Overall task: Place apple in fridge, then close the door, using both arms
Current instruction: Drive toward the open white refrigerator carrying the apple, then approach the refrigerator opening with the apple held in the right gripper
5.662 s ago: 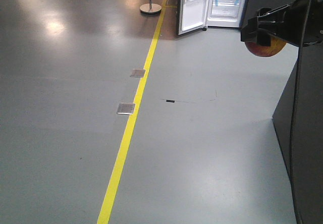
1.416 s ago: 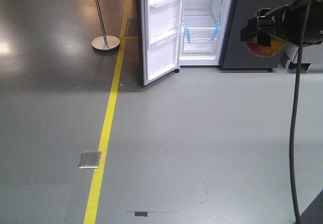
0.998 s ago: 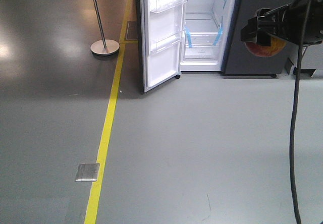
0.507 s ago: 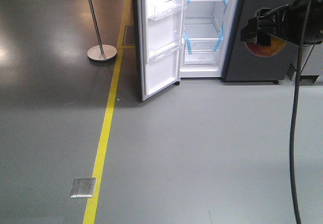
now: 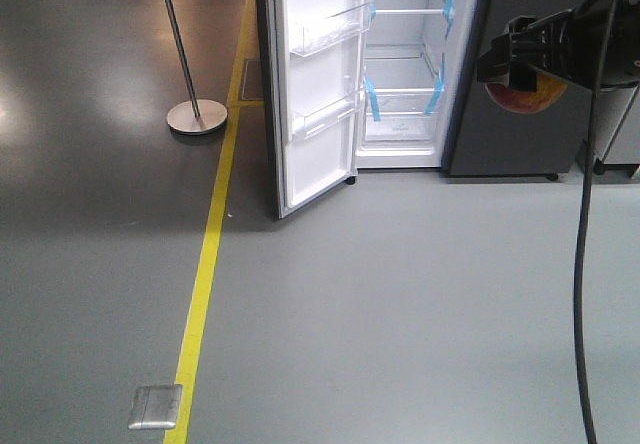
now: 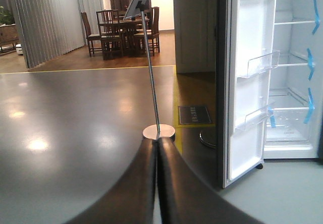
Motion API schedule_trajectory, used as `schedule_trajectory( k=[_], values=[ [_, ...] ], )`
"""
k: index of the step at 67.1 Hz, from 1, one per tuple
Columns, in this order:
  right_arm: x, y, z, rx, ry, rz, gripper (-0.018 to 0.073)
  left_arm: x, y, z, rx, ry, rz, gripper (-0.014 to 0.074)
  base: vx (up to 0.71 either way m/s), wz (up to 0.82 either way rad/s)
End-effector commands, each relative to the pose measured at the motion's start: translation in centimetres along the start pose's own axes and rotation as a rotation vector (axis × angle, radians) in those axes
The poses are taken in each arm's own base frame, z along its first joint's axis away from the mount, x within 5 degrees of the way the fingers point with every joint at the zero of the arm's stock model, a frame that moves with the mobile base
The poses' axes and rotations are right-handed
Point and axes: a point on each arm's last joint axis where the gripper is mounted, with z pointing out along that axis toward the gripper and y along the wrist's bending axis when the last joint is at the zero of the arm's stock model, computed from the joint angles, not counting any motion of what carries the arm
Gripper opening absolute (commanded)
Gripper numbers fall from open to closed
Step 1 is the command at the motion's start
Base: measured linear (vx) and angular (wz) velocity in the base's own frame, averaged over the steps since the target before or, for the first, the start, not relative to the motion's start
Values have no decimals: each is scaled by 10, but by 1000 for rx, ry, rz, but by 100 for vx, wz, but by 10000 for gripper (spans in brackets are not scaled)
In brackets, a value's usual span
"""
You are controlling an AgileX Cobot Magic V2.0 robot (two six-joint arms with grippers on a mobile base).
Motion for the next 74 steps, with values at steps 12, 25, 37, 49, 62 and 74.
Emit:
schedule_trajectory(
  k=[12, 25, 37, 49, 62, 74],
  values=[
    [-17, 4, -21, 3, -135, -14, 105, -1, -2, -1, 27, -63, -2, -8, 17, 5],
    [-17, 4, -21, 3, -135, -14, 105, -1, -2, -1, 27, -63, -2, -8, 15, 6],
    [-17, 4, -21, 3, -135, -14, 105, -1, -2, -1, 27, -63, -2, -8, 13, 5],
    [-17, 4, -21, 3, -135, -14, 105, -1, -2, -1, 27, -63, -2, -8, 12, 4],
    [-17, 4, -21, 3, -135, -14, 105, -1, -2, -1, 27, -63, -2, -8, 12, 3],
    [-17, 4, -21, 3, -135, -14, 105, -1, -2, -1, 27, -63, -2, -8, 12, 1]
  ],
)
